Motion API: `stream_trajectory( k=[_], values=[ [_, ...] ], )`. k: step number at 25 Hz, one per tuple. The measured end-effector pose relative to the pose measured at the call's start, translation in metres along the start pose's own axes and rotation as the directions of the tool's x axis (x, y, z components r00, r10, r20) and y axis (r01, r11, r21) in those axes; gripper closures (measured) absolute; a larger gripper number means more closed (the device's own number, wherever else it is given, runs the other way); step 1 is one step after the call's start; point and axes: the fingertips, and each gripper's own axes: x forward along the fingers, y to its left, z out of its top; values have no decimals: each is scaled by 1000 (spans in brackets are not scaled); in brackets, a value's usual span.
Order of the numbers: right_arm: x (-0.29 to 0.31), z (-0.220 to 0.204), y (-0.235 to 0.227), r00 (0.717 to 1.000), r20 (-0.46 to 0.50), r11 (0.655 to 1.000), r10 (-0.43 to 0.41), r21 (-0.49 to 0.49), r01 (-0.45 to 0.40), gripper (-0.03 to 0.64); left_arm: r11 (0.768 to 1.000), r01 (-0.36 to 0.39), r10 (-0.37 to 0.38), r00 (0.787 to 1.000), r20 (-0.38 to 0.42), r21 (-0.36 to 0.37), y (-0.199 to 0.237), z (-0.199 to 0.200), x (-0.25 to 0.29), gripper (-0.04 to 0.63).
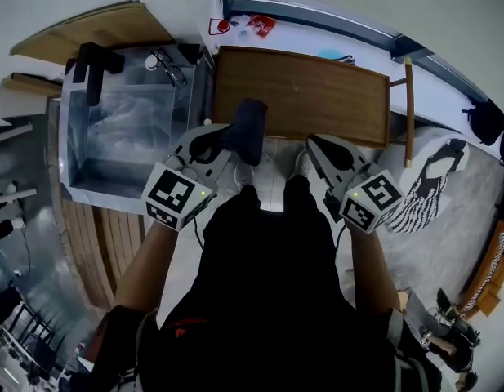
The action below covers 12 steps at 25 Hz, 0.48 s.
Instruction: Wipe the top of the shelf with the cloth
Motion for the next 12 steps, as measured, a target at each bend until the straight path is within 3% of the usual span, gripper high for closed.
stream_trajectory(
  k=[5,12],
  values=[
    [8,-2,-33,997,-43,998,60,-2,-60,612,996,-81,80,996,-32,-27,22,-8,33,552],
    [13,-10,-83,979,-102,984,176,7,-176,612,971,-234,229,969,-90,-57,51,-20,80,552]
  ],
)
